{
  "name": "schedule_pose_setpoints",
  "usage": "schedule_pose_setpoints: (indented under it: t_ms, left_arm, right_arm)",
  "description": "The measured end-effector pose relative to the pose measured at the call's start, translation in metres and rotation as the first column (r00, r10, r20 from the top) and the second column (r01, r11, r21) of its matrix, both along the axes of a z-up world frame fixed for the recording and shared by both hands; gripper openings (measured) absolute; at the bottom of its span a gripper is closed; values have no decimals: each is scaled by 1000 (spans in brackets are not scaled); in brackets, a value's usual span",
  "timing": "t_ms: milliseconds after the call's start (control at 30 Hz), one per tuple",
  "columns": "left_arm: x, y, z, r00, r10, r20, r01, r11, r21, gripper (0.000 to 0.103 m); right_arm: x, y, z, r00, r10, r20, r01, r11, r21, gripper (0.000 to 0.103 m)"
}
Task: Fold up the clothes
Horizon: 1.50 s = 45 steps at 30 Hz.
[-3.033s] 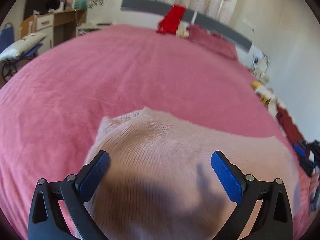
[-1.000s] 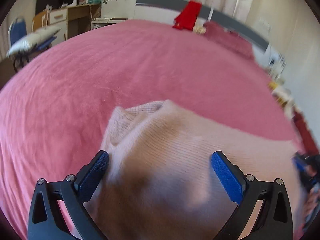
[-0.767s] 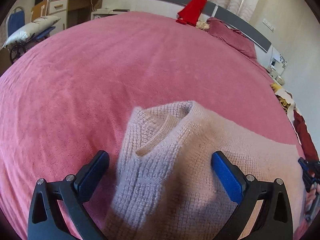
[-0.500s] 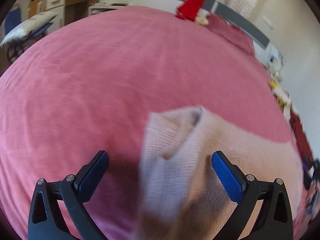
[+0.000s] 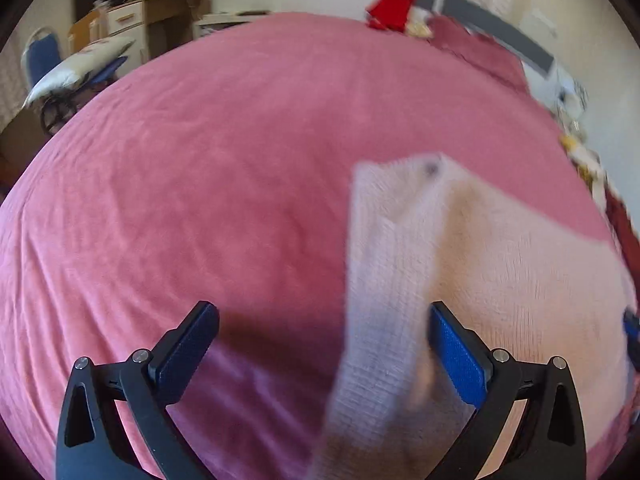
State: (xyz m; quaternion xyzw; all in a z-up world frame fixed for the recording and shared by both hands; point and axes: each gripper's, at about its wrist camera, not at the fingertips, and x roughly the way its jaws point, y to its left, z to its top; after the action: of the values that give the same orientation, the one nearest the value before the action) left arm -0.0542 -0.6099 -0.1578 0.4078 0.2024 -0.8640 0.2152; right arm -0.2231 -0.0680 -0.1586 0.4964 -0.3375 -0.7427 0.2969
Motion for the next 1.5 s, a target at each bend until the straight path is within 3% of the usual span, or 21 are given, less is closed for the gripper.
schedule_pose_setpoints:
  t_ms: [67, 167, 233, 333, 433, 500, 633, 667, 767, 867, 933, 967, 1000, 1067, 1167, 1267, 1500]
  left_arm:
    - [6, -7, 17, 993, 3, -117, 5, 998, 64, 103]
    - [-5, -5, 32, 982, -20, -189, 35, 997, 73, 103]
    - [-24, -1, 32, 982, -50, -183, 67, 994, 86, 103]
    - [-60, 1, 17, 993, -80, -90, 86, 993, 75, 103]
    - [-77, -13, 0, 1000, -22, -6, 22, 999, 42, 103]
    - [-71, -27, -5, 1000, 18, -24, -17, 999, 44, 103]
    - [-55, -41, -1, 996, 5, -85, 4, 995, 101, 103]
    - [-51, -44, 3, 997, 9, -77, -2, 995, 98, 103]
    - [-31, -52, 17, 996, 30, -82, -22, 995, 98, 103]
    - [1, -56, 38, 992, 10, -125, 4, 994, 112, 103]
    - [13, -55, 44, 993, -35, -117, 47, 994, 101, 103]
    - [17, -53, 45, 993, -60, -103, 70, 993, 94, 103]
    - [20, -50, 46, 993, -85, -80, 92, 992, 90, 103]
    - [22, -44, 43, 993, -118, -25, 120, 989, 82, 103]
    - [31, -35, 32, 991, -134, 15, 132, 986, 101, 103]
    - [25, -35, 19, 989, -143, 43, 135, 978, 158, 103]
    - [7, -20, 8, 973, -195, 122, 180, 975, 127, 103]
  right_arm:
    - [0, -2, 20, 999, 16, -46, -16, 1000, 2, 28]
    - [3, -17, 45, 990, 75, -120, -77, 997, -11, 28]
    - [6, -34, 48, 982, 128, -139, -136, 990, -45, 28]
    - [-4, -62, 34, 977, 176, -119, -180, 983, -28, 28]
    - [-23, -71, 13, 985, 158, -65, -158, 987, 6, 22]
    - [-32, -63, 3, 992, 116, -48, -117, 993, -21, 10]
    - [-39, -50, -1, 995, 84, -49, -84, 996, -11, 8]
    - [-40, -49, 1, 994, 99, -45, -99, 995, -10, 9]
    - [-36, -40, 30, 986, 141, -94, -140, 990, 15, 28]
    - [-28, -20, 75, 964, 180, -195, -171, 983, 60, 28]
    - [-22, 0, 101, 952, 205, -228, -182, 976, 119, 36]
    - [-20, 9, 109, 947, 225, -228, -193, 969, 153, 48]
    - [-19, 16, 110, 946, 255, -198, -217, 957, 194, 61]
    - [-18, 28, 109, 942, 309, -129, -266, 925, 271, 73]
    - [-14, 44, 86, 949, 315, -24, -290, 898, 332, 73]
    - [-14, 53, 67, 957, 290, 7, -274, 895, 353, 73]
    - [-20, 51, 25, 961, 263, 87, -277, 921, 272, 74]
